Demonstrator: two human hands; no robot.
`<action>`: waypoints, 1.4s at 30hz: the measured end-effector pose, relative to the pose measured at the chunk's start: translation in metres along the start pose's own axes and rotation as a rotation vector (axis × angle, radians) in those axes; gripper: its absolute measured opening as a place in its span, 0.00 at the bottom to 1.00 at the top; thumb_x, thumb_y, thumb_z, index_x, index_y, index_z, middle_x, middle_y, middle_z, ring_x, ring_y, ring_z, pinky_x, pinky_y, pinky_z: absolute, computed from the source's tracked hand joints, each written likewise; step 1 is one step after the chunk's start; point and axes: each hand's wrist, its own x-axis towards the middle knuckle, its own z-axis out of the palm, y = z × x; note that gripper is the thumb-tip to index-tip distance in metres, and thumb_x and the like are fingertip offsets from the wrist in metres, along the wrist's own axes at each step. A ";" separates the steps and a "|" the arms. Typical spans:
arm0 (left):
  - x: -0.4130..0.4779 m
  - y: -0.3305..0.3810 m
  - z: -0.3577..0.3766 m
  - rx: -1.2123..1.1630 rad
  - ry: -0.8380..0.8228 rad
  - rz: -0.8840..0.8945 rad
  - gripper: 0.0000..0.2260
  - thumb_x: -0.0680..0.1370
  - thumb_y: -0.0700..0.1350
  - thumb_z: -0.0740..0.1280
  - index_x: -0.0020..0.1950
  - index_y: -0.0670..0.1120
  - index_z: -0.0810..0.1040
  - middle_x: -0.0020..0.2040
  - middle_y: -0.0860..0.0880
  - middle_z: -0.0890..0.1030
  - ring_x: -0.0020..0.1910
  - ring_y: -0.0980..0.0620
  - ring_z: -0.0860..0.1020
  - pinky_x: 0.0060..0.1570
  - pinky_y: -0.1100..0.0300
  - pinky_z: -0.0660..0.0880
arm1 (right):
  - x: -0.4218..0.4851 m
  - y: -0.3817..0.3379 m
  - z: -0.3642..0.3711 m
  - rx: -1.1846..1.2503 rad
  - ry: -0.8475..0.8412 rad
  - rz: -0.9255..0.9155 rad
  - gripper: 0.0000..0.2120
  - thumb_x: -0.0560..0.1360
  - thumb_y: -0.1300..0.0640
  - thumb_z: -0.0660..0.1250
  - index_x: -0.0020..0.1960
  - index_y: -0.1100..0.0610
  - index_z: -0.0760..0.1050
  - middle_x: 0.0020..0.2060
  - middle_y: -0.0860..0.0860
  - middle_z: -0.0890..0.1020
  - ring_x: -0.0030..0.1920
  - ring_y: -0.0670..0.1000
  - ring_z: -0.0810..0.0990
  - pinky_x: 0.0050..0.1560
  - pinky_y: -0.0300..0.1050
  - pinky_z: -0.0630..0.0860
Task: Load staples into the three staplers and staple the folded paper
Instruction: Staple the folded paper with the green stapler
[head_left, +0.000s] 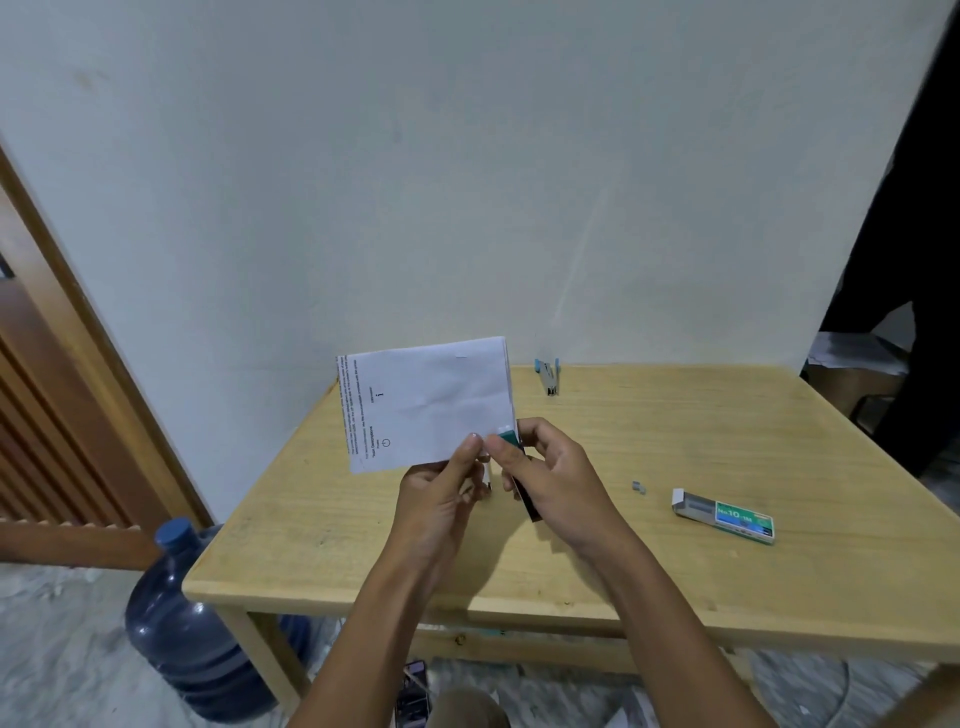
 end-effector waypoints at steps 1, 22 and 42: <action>0.000 0.002 0.001 0.005 -0.018 -0.006 0.19 0.72 0.49 0.73 0.45 0.31 0.81 0.45 0.38 0.75 0.35 0.49 0.71 0.45 0.52 0.68 | 0.000 -0.001 -0.001 -0.002 -0.005 -0.001 0.12 0.75 0.52 0.72 0.52 0.59 0.78 0.36 0.42 0.81 0.33 0.44 0.76 0.38 0.36 0.74; -0.002 0.016 0.002 -0.012 -0.043 -0.022 0.20 0.73 0.48 0.69 0.21 0.44 0.78 0.39 0.45 0.79 0.40 0.48 0.70 0.43 0.55 0.68 | 0.002 -0.006 0.003 -0.006 -0.029 -0.009 0.12 0.75 0.52 0.72 0.55 0.58 0.80 0.51 0.56 0.85 0.54 0.60 0.82 0.53 0.53 0.80; 0.001 0.009 -0.008 -0.038 -0.029 -0.056 0.10 0.73 0.49 0.72 0.42 0.41 0.82 0.40 0.46 0.80 0.38 0.50 0.73 0.40 0.58 0.70 | 0.001 0.000 0.013 -0.020 0.063 -0.036 0.10 0.73 0.53 0.74 0.50 0.59 0.81 0.47 0.54 0.86 0.51 0.60 0.84 0.53 0.56 0.80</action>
